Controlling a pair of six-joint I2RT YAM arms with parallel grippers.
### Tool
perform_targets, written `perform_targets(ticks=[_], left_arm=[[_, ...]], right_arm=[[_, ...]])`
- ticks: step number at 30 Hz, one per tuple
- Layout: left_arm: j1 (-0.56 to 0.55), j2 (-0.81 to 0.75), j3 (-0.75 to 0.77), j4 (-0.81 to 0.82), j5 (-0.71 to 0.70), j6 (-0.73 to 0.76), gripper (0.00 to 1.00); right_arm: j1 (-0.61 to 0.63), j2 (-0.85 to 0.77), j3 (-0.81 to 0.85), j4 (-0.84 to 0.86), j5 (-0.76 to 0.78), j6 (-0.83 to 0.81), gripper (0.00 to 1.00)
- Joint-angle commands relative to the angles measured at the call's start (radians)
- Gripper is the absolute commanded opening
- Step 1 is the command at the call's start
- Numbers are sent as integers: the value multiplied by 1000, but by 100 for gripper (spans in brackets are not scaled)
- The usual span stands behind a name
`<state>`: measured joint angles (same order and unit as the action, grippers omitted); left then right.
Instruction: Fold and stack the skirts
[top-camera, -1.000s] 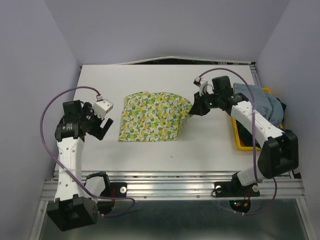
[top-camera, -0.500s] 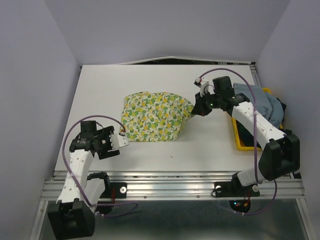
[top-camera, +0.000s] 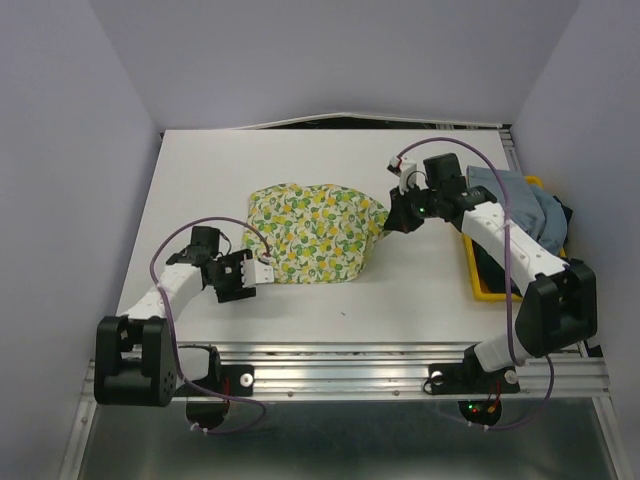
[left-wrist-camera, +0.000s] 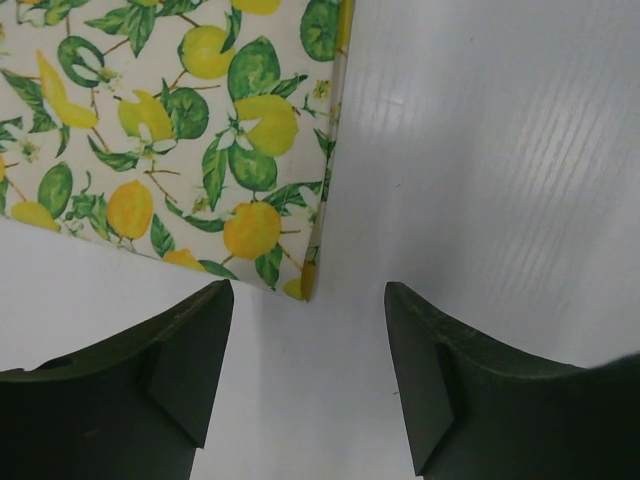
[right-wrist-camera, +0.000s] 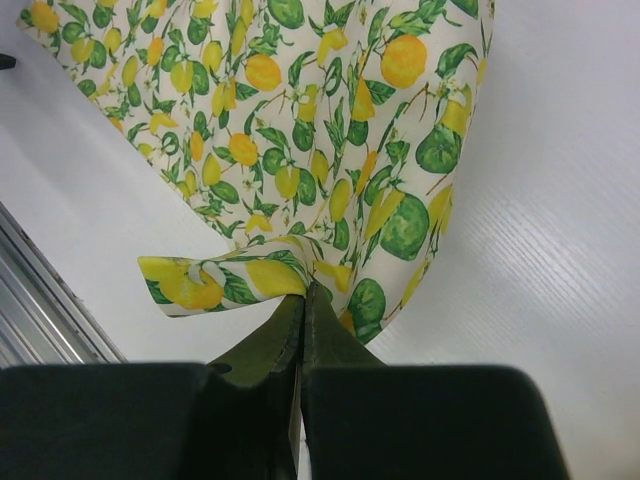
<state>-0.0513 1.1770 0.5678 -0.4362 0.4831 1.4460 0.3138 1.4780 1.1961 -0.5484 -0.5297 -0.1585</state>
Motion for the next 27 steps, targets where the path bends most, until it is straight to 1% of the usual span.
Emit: perform_targets(ticks=[1, 5, 6, 7, 8, 9, 11, 12, 14, 16, 17, 18, 20, 21, 22, 24, 27], left_arm=[[-31, 73, 50, 31, 22, -18, 70], [-57, 153, 56, 56, -14, -35, 58], [-62, 171, 64, 68, -37, -39, 46], [-65, 209, 73, 73, -49, -59, 29], [-68, 228, 96, 76, -67, -77, 9], [-67, 255, 110, 74, -75, -113, 6], [-64, 260, 160, 50, -57, -154, 0], [-59, 242, 182, 36, -38, -180, 0], [-47, 205, 233, 8, 1, -289, 0], [-27, 142, 331, -24, 60, -352, 0], [-19, 122, 399, -38, 89, -430, 0], [-6, 84, 430, -47, 103, -458, 0], [8, 44, 486, -35, 114, -525, 0], [25, 5, 542, -10, 118, -630, 0], [33, -17, 543, -1, 118, -631, 0], [42, -74, 584, 14, 98, -708, 0], [42, -151, 626, 13, 71, -783, 0]], right_arm=[[-2, 5, 53, -1, 14, -18, 1], [-2, 15, 68, -8, 16, -24, 1], [-2, 16, 75, -10, 11, -27, 1], [-2, 16, 80, -12, 10, -29, 1], [-2, 16, 86, -18, 10, -32, 1], [-2, 16, 97, -19, 13, -32, 1], [-2, 10, 112, -27, 28, -35, 1], [-2, 4, 129, -28, 37, -35, 1], [-2, -8, 148, -28, 53, -32, 1], [-2, -28, 183, -27, 85, -26, 1], [-2, -41, 198, -27, 109, -21, 1], [-2, -48, 213, -25, 123, -16, 1], [-2, -62, 256, -21, 152, -12, 1], [-2, -74, 284, -18, 189, -3, 1], [-2, -85, 293, -13, 189, 2, 1], [-2, -117, 307, 4, 247, 8, 1], [-2, -177, 321, 13, 267, 8, 1]])
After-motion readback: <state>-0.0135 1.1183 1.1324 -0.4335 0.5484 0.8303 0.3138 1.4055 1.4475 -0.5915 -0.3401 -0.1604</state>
